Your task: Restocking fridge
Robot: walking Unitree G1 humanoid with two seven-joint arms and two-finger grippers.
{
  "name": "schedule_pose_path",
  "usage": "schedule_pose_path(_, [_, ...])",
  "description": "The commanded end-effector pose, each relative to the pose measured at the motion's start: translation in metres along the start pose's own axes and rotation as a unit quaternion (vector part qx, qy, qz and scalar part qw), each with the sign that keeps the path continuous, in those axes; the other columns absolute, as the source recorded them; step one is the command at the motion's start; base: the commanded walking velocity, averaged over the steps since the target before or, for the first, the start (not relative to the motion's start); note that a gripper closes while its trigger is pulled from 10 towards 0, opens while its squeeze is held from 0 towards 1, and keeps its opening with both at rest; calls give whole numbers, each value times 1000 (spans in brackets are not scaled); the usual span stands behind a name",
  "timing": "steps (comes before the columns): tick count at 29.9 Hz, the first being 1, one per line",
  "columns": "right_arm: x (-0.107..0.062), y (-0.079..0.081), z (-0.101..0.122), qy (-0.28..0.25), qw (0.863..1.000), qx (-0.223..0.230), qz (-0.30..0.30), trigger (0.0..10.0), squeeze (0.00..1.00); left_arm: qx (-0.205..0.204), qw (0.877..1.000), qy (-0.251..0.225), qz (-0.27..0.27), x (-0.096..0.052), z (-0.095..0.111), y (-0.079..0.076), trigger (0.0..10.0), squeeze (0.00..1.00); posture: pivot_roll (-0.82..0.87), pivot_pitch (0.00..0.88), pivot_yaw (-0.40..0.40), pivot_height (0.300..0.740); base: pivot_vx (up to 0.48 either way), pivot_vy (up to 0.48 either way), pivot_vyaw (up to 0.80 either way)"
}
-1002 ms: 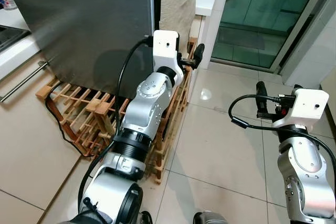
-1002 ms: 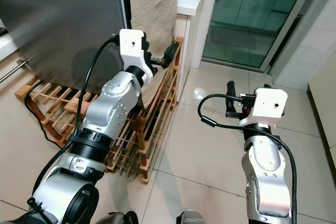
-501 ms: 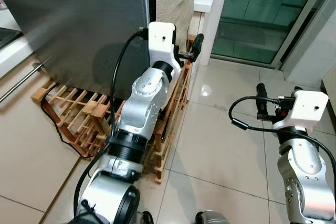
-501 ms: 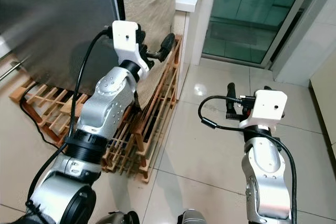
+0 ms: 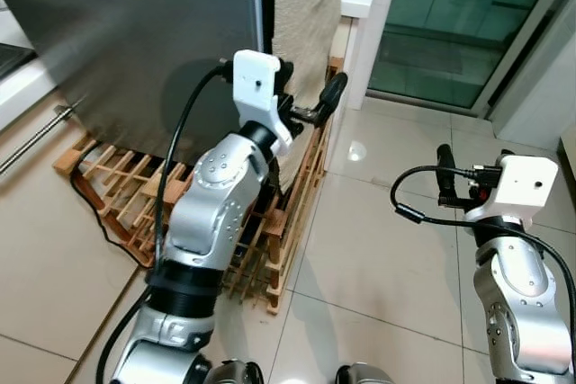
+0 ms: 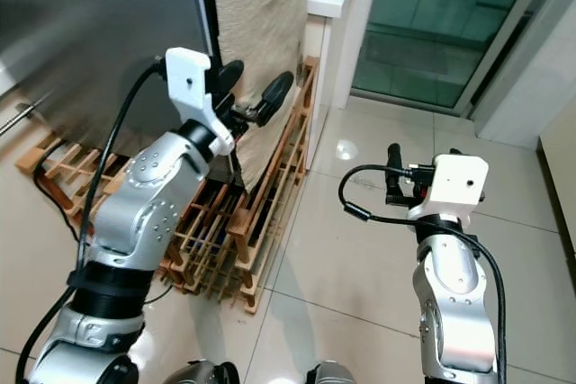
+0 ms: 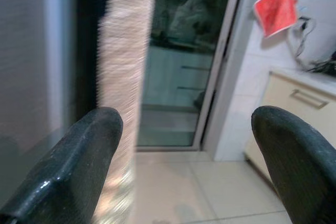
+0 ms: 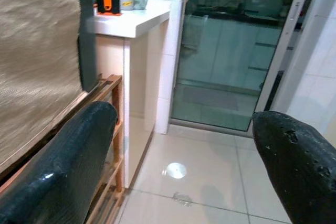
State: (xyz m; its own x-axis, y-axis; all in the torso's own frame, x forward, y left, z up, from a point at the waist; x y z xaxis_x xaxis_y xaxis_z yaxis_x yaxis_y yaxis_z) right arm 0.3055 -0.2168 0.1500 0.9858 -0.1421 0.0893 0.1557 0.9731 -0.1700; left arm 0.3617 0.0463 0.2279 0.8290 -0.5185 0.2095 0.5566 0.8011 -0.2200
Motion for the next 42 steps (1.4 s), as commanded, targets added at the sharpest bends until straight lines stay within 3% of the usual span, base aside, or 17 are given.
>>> schedule_pose_path(1, [1,1,3,-9,1000,0,3,10000,0,-2,1000,-5,-7,-3,5,-2,10000,0,-164,14,17,728,0,0,0])
schedule_pose_path(10, [3,3,2,-9,1000,-1,6,10000,0,-13,1000,-8,12,3,6,-1,10000,0,-165,5,16,728,0,0,0])
schedule_pose_path(19, [2,-3,3,-11,1000,-7,0,10000,0,-1,996,9,91,15,-8,15,10000,0,-189,8,19,728,0,0,0])
schedule_pose_path(34, [0,-4,2,-8,1000,-8,-4,10000,0,4,995,-2,98,28,-5,12,10000,0,-195,19,20,728,0,0,0])
schedule_pose_path(42, [-1,-5,1,-7,1000,-8,-6,10000,0,18,989,-7,148,35,-1,25,10000,0,-208,23,25,728,0,0,0])
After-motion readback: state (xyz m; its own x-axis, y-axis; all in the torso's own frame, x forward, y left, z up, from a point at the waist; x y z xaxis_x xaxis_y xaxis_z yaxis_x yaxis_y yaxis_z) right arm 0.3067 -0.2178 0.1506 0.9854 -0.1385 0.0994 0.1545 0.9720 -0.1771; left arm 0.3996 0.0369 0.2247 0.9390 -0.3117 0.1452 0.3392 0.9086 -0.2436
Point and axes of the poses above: a point about 5 cm out from each wrist's last joint towards the gripper, its own x axis pointing out of the wrist towards the gripper, its own z axis along the axis of the wrist's last joint, y = z × x, the point moved 5 cm from there along x, pointing out of the wrist towards the gripper, and after that the axes turned 7 degrees about -x, right-handed, at the moved point
